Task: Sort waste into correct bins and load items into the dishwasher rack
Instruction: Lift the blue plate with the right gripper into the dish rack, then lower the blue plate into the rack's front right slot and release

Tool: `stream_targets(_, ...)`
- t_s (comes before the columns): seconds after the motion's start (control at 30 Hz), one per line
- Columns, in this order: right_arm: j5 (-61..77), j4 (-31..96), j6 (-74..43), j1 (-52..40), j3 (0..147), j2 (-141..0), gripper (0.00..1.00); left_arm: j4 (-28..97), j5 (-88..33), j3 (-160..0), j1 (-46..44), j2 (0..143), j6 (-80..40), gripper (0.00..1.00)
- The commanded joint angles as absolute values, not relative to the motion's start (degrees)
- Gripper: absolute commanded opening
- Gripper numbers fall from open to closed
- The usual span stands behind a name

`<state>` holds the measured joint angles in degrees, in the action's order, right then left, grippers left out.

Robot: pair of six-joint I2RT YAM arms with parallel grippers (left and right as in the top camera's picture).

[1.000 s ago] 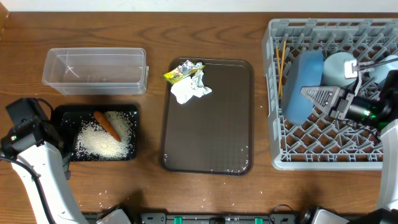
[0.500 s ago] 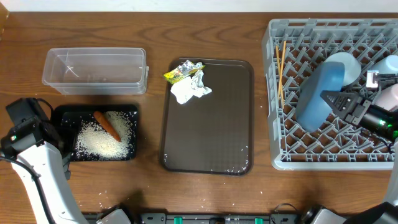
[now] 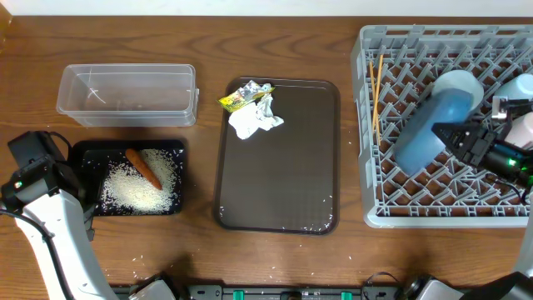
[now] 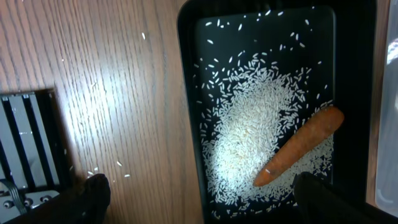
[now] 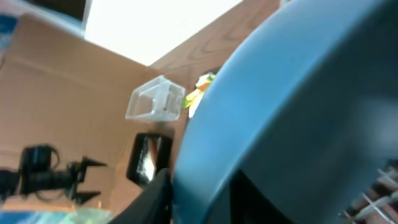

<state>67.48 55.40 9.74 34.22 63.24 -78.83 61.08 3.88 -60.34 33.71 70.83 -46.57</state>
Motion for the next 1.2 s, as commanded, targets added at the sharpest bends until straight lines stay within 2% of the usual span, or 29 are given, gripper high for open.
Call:
stream_targets(0.0, 59.02, 53.08, 4.47, 35.14, 63.22, -78.54, 0.50, 61.23, 5.02, -60.23, 34.00, 70.35, -47.27, 0.96)
stream_targets(0.03, 58.87, 52.60, 4.47, 35.24, 63.33, -78.54, 0.64, 61.21, 5.02, -60.23, 34.00, 70.35, -47.27, 0.96)
stream_targets(0.07, 58.74, 52.38, 4.47, 35.24, 63.53, -78.54, 0.72, 61.23, 5.02, -60.23, 34.00, 70.35, -47.27, 0.96)
stream_targets(0.33, 56.42, 56.05, 2.15, 35.22, 69.84, -77.45, 0.81, 61.23, 5.02, -60.23, 34.00, 70.35, -47.27, 0.96)
stream_targets(0.6, 50.63, 65.80, 2.15, 35.18, 79.48, -74.17, 0.80, 61.23, 5.02, -60.23, 34.00, 70.35, -47.27, 0.96)
stream_targets(0.93, 50.37, 67.79, 1.69, 34.52, 79.99, -69.52, 0.73, 61.21, 5.02, -60.23, 34.00, 70.35, -47.27, 0.96)
stream_targets(1.03, 50.02, 66.24, 1.17, 33.52, 80.01, -68.86, 0.69, 61.21, 5.02, -60.23, 34.00, 70.35, -47.27, 0.96)
stream_targets(1.17, 45.17, 59.86, -1.30, 31.07, 79.99, -68.90, 0.56, 61.21, 5.02, -60.23, 34.00, 70.35, -47.27, 0.96)
